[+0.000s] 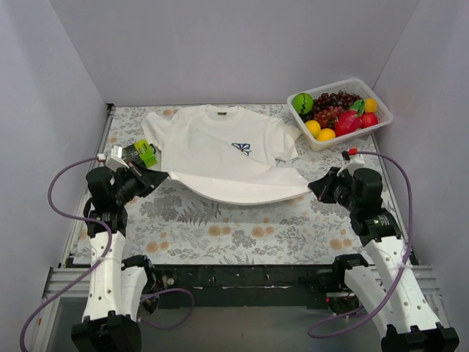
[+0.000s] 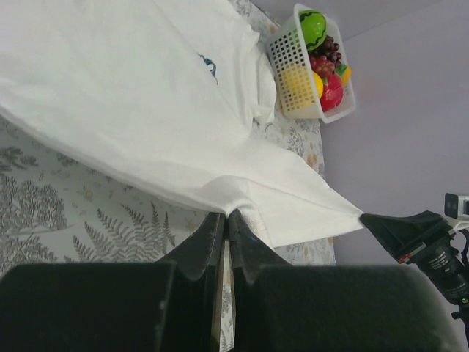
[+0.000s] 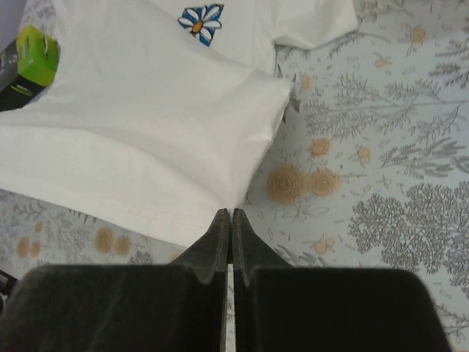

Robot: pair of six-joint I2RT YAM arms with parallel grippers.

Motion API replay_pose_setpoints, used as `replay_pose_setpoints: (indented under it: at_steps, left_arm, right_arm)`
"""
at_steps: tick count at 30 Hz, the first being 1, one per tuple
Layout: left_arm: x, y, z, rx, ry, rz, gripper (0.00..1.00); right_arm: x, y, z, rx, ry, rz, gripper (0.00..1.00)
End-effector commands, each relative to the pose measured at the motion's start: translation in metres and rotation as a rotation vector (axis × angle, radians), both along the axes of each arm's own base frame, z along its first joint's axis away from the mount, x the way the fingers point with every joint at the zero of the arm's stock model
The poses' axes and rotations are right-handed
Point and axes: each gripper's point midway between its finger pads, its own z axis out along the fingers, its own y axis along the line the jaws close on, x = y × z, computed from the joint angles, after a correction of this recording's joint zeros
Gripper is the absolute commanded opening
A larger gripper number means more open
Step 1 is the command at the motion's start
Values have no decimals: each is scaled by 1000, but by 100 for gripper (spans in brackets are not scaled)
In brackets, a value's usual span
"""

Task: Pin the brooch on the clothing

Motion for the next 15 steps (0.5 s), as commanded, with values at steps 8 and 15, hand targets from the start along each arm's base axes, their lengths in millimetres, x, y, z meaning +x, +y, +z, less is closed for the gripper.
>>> replay_pose_setpoints:
  at_steps: [8,15]
  left_arm:
    - [-44,-12,-58,-78,190,-7,0]
    - [-36,-9,-31,-37,147,-9,0]
  right_arm:
    - [-72,4,-78,46,300,47,1]
    - [-79,10,-45,94,236,77,1]
